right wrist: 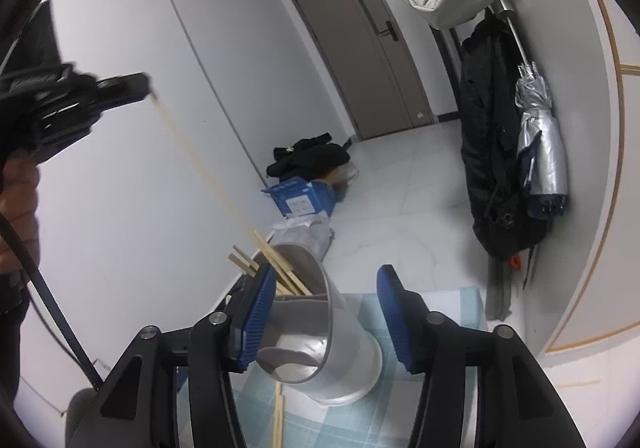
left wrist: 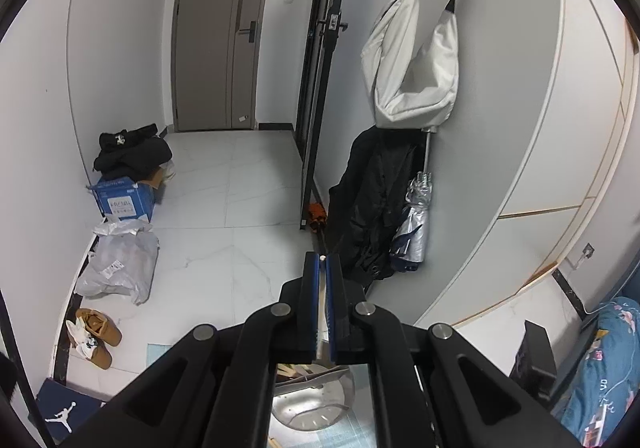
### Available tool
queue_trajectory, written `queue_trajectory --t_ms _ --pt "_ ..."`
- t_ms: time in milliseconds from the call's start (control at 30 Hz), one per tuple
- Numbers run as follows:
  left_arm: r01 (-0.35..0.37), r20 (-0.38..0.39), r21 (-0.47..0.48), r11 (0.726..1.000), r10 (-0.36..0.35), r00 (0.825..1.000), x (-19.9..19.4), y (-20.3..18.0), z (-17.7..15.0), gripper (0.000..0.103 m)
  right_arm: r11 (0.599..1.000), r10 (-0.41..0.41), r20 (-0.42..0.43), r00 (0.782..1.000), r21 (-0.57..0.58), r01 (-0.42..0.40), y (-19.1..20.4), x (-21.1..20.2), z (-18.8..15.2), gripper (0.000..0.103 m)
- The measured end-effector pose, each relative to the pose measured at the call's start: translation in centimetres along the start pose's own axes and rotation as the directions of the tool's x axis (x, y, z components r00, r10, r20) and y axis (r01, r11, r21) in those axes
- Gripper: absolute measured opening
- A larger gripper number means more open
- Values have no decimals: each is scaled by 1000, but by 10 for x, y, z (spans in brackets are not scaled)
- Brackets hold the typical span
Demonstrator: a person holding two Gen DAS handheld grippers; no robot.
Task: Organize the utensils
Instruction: 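Open both grippers and withdraw them from the holder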
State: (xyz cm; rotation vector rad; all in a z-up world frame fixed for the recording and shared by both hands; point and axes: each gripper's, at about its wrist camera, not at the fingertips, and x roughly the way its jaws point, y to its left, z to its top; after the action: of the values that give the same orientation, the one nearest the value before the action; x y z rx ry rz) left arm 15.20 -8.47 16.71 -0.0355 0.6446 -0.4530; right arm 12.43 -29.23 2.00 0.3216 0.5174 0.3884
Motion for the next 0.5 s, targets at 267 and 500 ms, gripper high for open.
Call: queue_trajectory --t_ms 267,500 --pt "79 -96 -134 988 -93 991 40 36 -28 0 1000 -16 -37 999 -11 16 -4 13 -21 59" --pt "-6 -151 -191 982 -23 988 48 54 -45 56 1000 -19 -58 998 -15 18 -2 17 -29 62"
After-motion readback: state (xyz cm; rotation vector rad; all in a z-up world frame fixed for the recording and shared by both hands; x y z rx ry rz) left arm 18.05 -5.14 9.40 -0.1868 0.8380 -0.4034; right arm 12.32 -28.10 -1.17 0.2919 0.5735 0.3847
